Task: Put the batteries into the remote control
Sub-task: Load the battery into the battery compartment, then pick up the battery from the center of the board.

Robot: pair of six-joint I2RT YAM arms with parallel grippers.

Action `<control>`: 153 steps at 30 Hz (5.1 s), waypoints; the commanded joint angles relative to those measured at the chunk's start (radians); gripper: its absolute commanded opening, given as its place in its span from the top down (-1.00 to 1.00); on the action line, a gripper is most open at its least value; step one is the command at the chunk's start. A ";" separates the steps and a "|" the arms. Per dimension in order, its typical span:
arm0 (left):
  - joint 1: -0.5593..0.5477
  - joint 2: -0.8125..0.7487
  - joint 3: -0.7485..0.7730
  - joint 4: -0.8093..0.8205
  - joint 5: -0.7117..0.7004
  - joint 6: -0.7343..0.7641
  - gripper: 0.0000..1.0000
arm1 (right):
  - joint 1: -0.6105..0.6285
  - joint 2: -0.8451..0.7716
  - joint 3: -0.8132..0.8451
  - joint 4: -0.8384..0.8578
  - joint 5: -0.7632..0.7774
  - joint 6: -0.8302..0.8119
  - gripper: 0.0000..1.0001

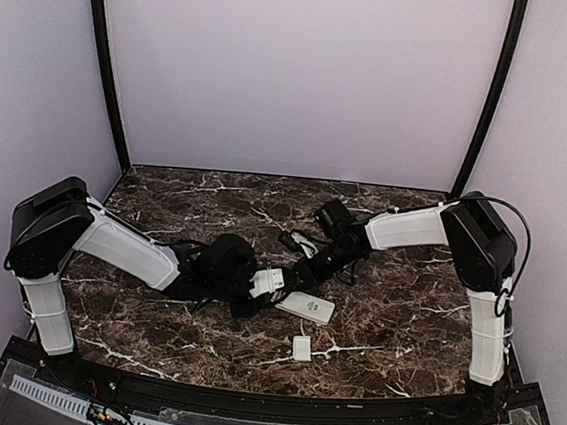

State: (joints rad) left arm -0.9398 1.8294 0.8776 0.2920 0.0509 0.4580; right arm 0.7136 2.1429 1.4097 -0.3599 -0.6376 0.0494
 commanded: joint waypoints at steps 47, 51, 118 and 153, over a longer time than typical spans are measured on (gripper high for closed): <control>0.030 0.035 0.049 -0.028 -0.125 -0.058 0.90 | 0.017 -0.011 0.003 -0.004 0.036 0.016 0.74; 0.032 0.031 0.041 -0.022 -0.137 -0.062 0.89 | 0.017 -0.009 0.002 -0.005 0.036 0.016 0.74; 0.074 0.128 0.252 -0.295 0.091 -0.453 0.52 | -0.041 -0.190 -0.101 -0.003 0.076 0.072 0.63; 0.323 -0.162 0.353 -0.784 -0.500 -1.118 -0.22 | -0.059 -0.314 -0.100 -0.062 0.296 0.157 0.63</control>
State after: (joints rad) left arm -0.7120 1.7435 1.2594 -0.2005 -0.2218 -0.2813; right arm 0.6590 1.8618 1.3216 -0.3985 -0.4385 0.1631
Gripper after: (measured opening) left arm 0.566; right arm 0.187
